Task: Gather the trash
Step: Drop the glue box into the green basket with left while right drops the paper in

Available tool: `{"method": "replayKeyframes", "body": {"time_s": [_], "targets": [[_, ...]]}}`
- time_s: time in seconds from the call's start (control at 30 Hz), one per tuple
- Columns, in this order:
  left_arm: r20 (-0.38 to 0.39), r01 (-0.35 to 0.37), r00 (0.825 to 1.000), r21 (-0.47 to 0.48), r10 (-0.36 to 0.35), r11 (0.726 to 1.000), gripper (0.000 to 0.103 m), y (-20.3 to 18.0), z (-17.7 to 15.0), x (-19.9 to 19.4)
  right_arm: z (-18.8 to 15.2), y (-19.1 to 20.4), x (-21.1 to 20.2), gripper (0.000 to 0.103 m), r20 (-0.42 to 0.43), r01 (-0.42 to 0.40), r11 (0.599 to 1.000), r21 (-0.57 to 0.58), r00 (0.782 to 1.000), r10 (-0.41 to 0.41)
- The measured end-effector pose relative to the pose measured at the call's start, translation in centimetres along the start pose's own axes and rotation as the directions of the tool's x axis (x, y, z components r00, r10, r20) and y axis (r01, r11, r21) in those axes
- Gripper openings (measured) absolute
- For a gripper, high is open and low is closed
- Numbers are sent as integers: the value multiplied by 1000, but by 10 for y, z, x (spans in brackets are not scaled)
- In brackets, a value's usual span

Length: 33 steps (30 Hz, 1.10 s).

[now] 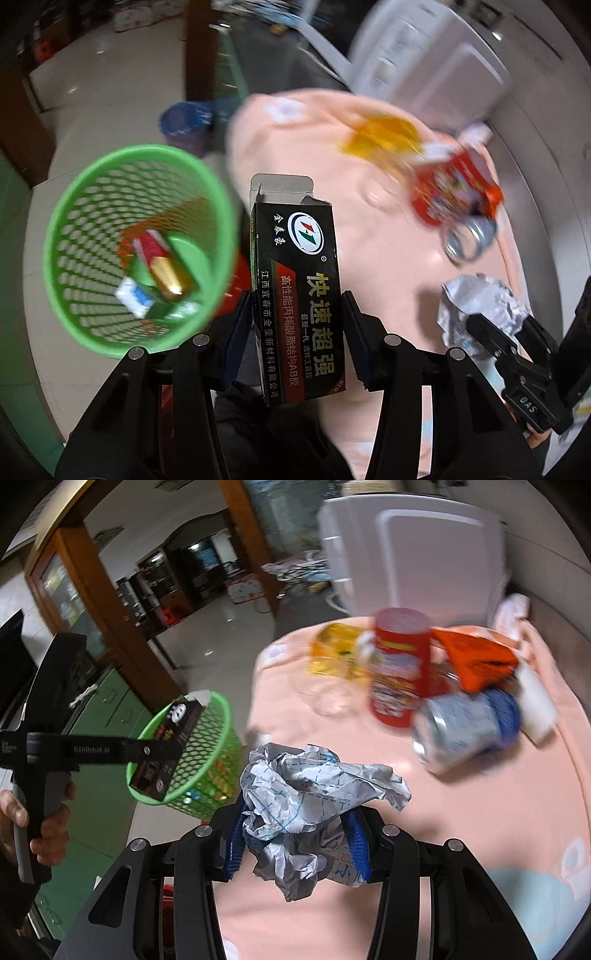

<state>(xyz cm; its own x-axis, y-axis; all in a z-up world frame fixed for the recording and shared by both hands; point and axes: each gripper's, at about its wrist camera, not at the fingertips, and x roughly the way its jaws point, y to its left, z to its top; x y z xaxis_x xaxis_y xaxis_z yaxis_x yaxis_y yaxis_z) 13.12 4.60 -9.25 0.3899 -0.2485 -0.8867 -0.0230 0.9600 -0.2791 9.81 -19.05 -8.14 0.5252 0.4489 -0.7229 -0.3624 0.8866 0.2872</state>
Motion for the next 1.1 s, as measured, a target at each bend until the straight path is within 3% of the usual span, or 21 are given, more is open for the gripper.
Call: {"method": "replayKeyframes", "body": {"time_s": [0.27, 0.43, 0.57, 0.63, 1.1], "targets": [[30, -142, 989, -135, 147, 981, 48, 98, 14, -3, 28, 54, 39, 45, -28, -84, 994, -72, 996, 83], [15, -191, 980, -206, 198, 960, 50, 141, 15, 1, 45, 87, 66, 45, -46, -136, 985, -104, 990, 132], [17, -191, 980, -246, 201, 950, 50, 163, 16, 0, 58, 110, 89, 45, -59, -173, 978, -116, 984, 167], [19, -176, 982, -273, 188, 946, 55, 172, 15, 0, 64, 118, 97, 45, -63, -190, 975, -117, 981, 184], [56, -176, 976, -359, 209, 916, 66, 204, 4, -19, 86, 161, 161, 47, -119, -279, 959, -49, 955, 272]]}}
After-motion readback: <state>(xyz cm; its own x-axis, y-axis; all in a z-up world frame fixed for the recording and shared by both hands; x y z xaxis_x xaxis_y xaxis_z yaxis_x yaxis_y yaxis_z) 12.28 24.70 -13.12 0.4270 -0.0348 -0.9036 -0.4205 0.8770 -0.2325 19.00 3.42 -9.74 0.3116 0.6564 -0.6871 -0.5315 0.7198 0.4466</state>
